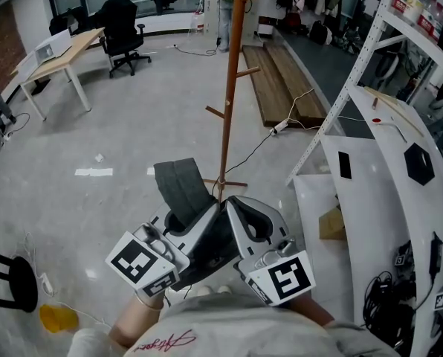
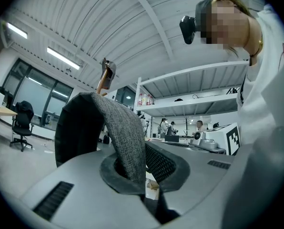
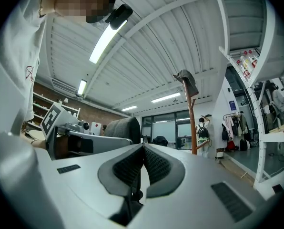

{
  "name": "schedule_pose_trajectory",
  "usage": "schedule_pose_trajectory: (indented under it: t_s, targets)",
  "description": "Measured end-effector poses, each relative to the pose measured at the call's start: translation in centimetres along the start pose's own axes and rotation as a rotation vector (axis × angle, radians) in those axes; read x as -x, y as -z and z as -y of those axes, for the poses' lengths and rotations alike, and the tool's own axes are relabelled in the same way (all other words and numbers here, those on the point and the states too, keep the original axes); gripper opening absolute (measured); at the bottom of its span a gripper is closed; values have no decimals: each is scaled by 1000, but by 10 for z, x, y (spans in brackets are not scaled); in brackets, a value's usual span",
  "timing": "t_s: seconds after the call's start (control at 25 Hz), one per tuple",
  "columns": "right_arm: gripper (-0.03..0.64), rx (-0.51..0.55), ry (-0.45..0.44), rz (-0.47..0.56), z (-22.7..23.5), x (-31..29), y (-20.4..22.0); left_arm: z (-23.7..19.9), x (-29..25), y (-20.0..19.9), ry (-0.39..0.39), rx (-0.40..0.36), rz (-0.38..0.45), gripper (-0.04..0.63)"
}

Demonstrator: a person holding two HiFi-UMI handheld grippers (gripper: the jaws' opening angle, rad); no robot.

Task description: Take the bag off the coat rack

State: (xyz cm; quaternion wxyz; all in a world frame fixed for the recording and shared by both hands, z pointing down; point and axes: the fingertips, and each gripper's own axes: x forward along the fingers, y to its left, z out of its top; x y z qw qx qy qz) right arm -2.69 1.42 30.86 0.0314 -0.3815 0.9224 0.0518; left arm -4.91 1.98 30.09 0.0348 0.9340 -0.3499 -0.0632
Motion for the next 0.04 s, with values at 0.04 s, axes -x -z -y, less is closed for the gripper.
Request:
schedule_pose_trajectory:
  t_s: [0.04]
  targets:
    - [18,0,0,1,0,0,0,1,0,0,0,0,0,37]
